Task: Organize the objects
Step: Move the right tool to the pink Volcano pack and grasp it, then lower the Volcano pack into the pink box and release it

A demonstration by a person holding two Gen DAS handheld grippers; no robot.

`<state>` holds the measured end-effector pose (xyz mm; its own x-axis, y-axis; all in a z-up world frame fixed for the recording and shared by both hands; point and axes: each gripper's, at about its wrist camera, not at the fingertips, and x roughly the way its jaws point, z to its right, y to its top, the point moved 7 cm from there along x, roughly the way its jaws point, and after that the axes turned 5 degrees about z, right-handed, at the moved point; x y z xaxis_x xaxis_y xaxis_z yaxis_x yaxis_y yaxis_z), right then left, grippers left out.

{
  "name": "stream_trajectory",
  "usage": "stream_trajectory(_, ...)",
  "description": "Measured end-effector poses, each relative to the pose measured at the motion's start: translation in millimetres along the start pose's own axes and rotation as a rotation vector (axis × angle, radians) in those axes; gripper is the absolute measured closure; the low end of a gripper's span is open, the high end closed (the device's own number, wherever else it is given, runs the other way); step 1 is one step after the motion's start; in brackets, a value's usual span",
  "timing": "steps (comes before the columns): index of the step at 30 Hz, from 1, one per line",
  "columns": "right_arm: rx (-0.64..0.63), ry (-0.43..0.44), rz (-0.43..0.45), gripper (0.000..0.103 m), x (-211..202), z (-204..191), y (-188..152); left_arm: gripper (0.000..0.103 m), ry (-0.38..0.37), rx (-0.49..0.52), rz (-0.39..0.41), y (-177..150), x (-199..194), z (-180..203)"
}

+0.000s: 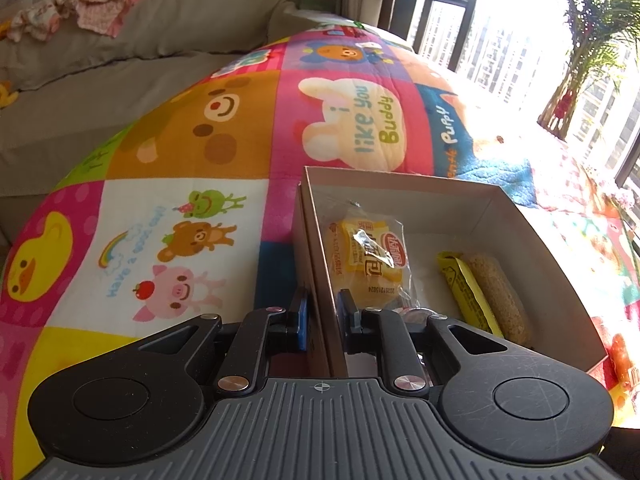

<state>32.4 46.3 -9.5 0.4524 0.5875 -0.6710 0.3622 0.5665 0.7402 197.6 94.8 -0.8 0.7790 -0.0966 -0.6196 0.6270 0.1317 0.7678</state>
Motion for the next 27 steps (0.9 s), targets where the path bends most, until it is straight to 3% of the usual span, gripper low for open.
stream_trajectory(3, 0.004, 0.026, -0.039, 0.049, 21, -4, 4, 0.085, -0.004, -0.005, 0.0, 0, 0, 0)
stream_trajectory(6, 0.01, 0.042, -0.058, 0.059, 19, -8, 6, 0.085, -0.01, -0.008, 0.002, 0, 0, -1)
stream_trajectory(13, 0.145, 0.051, -0.147, 0.059, -43, -6, -27, 0.085, -0.017, -0.024, 0.012, -1, 1, -2)
stream_trajectory(17, 0.232, 0.001, -0.138, 0.059, -87, 9, -35, 0.085, -0.02, -0.034, 0.014, 0, 1, -2)
stream_trajectory(20, 0.305, -0.021, -0.06, 0.059, -117, 25, -19, 0.085, -0.018, -0.036, 0.012, 0, 2, -2)
stream_trajectory(23, 0.445, -0.021, 0.065, 0.059, -130, 66, 8, 0.085, -0.019, -0.037, 0.012, 0, 2, -2)
stream_trajectory(27, 0.529, -0.124, 0.12, 0.059, -105, 112, 34, 0.085, -0.02, -0.034, 0.012, 0, 2, -2)
